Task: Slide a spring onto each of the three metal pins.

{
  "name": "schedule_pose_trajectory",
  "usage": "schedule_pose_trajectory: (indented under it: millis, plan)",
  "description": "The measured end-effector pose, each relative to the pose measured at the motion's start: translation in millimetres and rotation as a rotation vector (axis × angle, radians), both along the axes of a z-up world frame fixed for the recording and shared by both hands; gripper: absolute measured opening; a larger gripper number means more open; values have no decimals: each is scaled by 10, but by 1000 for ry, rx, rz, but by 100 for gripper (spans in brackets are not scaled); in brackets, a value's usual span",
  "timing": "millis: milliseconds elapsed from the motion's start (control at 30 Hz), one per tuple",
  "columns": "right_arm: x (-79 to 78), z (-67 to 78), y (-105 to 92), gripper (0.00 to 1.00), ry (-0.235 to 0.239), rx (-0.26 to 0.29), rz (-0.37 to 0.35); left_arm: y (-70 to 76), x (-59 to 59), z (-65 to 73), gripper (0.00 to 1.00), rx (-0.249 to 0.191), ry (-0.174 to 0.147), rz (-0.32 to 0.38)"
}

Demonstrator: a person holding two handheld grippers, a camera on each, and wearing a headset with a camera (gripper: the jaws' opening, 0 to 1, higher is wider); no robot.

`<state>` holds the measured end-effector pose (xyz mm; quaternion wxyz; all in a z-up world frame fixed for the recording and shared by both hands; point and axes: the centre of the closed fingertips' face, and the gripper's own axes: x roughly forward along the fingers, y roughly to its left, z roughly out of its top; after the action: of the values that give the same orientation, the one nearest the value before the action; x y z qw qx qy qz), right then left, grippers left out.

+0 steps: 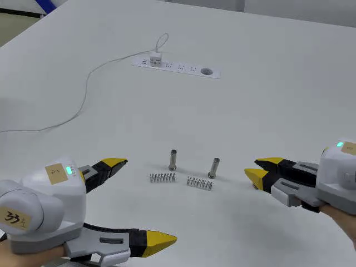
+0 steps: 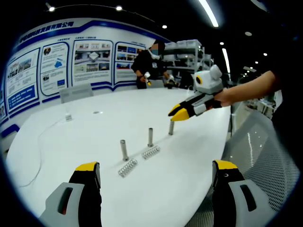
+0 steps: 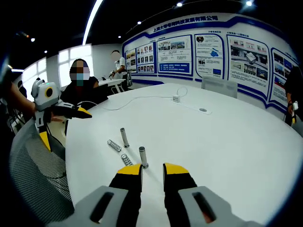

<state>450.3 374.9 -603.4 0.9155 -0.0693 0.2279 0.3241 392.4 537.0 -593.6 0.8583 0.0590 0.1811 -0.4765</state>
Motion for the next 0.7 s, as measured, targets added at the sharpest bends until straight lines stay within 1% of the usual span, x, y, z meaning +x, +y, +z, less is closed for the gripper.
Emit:
schedule_pose_trajectory:
  millis: [167, 433, 500, 533, 600, 700]
  plan:
    - [-30, -56, 148, 18, 14, -7, 47, 10, 11, 3, 100, -4, 2, 7]
    - [-46, -177, 371, 18, 32, -44, 130, 9, 13, 3, 100, -4, 4, 9]
    - [-47, -215, 425, 18, 39, -52, 150, -6, 8, 25, 100, -16, 3, 5]
    - [-48, -240, 453, 18, 40, -63, 163, -4, 9, 18, 100, -9, 0, 5]
    - [-55, -271, 500, 18, 45, -74, 183, 2, 6, -6, 100, 4, 3, 2]
    - [-51, -336, 577, 18, 52, -94, 216, 0, 13, -2, 100, -5, 5, 5]
